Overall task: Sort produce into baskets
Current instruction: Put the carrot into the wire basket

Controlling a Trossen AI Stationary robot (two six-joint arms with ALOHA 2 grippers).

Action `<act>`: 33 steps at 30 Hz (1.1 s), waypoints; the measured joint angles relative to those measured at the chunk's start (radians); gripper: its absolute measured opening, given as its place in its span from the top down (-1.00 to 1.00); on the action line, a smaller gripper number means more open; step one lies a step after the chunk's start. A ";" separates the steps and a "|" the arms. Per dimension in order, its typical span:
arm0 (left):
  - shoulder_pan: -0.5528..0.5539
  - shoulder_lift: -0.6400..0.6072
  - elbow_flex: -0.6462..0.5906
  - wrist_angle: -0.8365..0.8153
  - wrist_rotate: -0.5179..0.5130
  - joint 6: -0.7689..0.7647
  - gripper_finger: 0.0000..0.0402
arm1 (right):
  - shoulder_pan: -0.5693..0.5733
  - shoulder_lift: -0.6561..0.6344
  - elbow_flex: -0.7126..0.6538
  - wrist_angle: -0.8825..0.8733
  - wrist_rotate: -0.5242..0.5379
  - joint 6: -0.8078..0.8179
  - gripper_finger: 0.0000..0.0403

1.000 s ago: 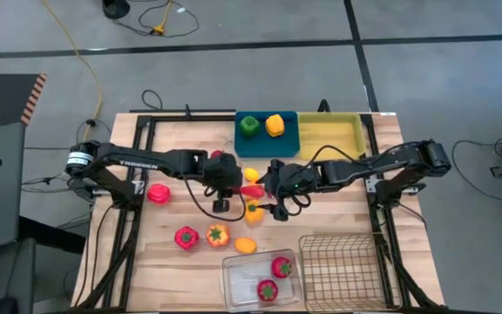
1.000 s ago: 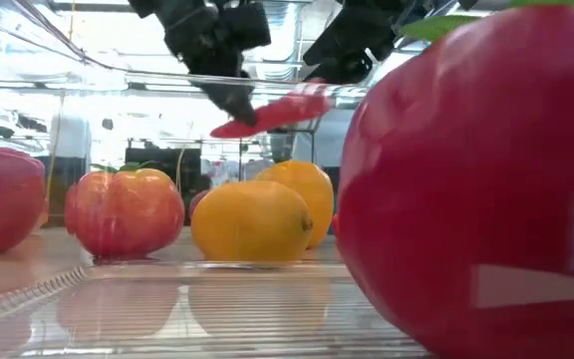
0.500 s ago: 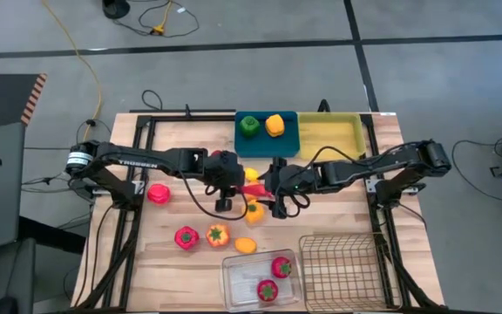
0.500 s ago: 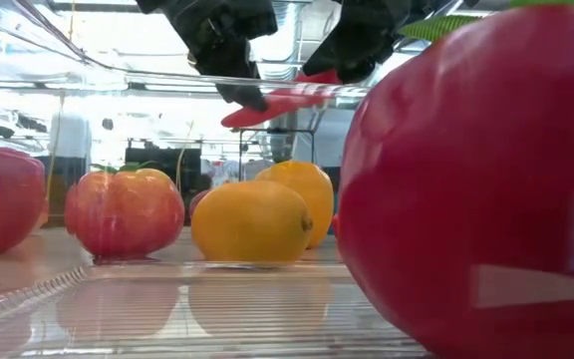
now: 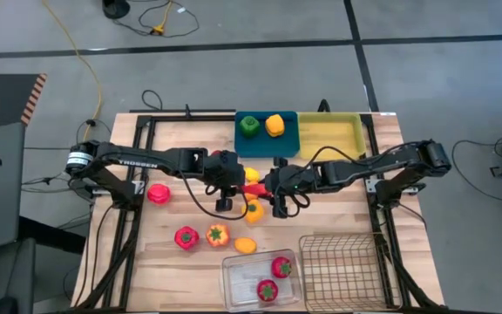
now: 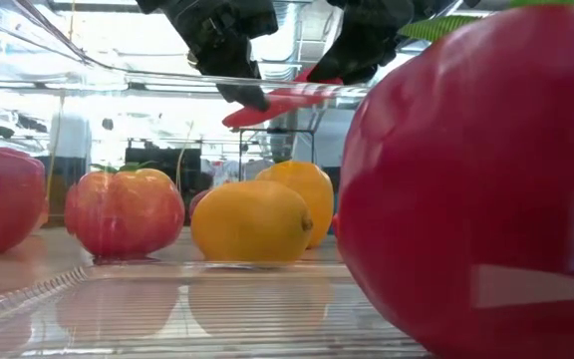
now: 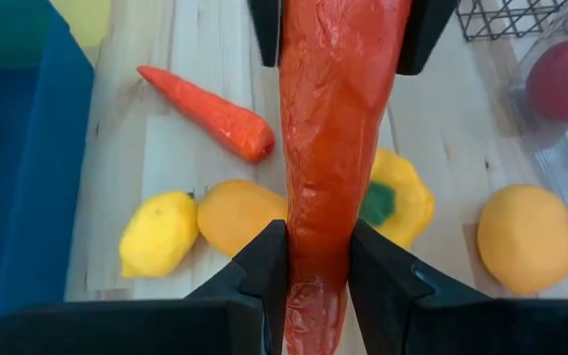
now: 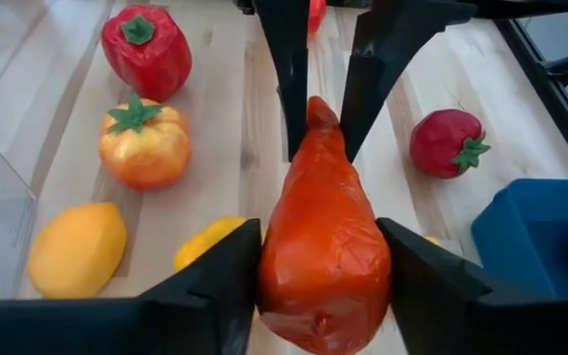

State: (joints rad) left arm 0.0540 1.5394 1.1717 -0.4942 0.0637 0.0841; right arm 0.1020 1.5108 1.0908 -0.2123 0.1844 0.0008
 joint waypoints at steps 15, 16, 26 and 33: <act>0.000 0.000 0.000 -0.002 -0.010 0.001 0.54 | 0.000 0.000 0.000 0.003 -0.003 0.000 0.02; 0.000 0.000 0.000 -0.002 -0.017 0.001 0.49 | 0.000 0.000 0.000 0.004 -0.003 -0.001 0.02; -0.001 0.000 0.000 -0.003 -0.055 0.007 -0.12 | 0.001 -0.002 0.000 0.002 -0.029 -0.001 0.12; 0.000 0.000 0.000 -0.014 -0.058 0.048 -0.24 | 0.002 -0.012 0.045 -0.133 -0.029 0.002 0.09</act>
State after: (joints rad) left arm 0.0536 1.5394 1.1717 -0.5081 0.0055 0.1320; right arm 0.1043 1.4986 1.1363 -0.3456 0.1551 0.0027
